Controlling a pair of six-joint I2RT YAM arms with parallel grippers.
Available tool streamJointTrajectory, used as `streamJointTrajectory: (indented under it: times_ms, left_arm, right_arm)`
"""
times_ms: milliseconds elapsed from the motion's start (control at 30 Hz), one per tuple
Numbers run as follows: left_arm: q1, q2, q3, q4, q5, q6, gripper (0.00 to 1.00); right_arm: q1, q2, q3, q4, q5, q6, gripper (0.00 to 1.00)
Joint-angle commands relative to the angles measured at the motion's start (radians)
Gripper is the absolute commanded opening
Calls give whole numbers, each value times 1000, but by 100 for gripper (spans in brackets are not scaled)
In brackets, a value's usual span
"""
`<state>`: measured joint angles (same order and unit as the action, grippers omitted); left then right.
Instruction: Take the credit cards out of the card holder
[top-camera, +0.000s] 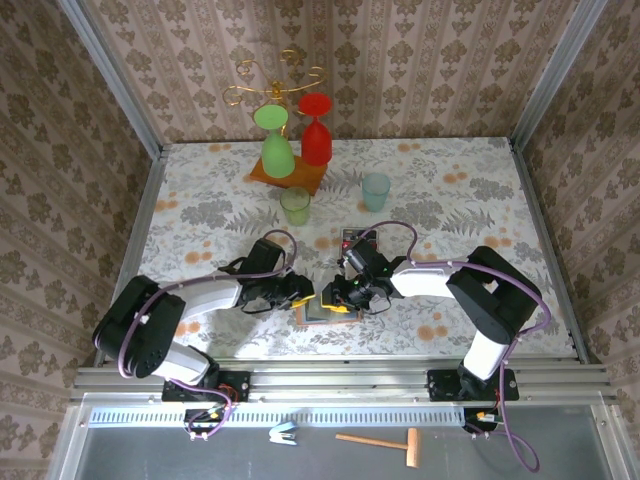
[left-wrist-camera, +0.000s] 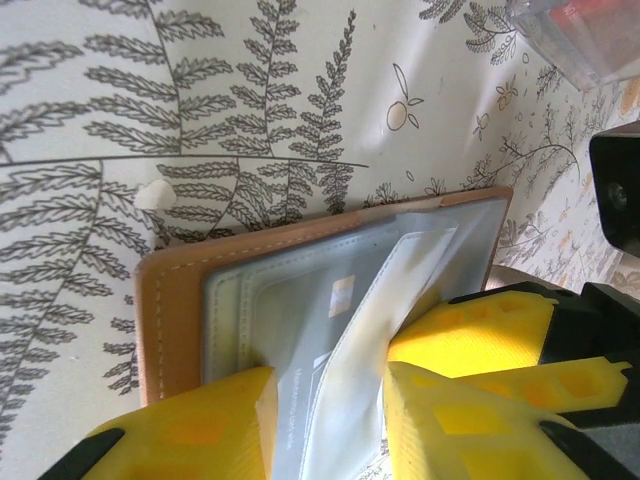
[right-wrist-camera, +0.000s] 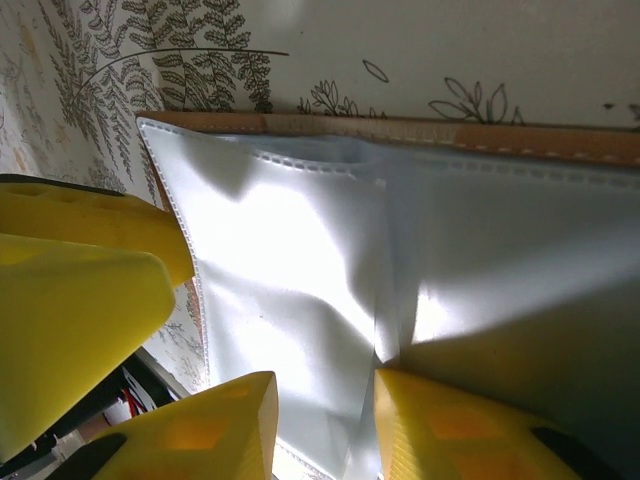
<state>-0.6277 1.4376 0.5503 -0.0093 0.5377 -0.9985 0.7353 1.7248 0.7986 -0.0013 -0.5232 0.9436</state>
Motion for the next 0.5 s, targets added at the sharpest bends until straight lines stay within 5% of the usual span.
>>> streamJointTrajectory:
  times_ms: [0,467]
  left_arm:
    - [0,-18,0,-39,-17,11,34]
    - [-19,44,15,84,68,-28,25]
  right_arm:
    - [-5,12,9,-63,37,-14,31]
    - [-5,10,17,-52,32,-8,30]
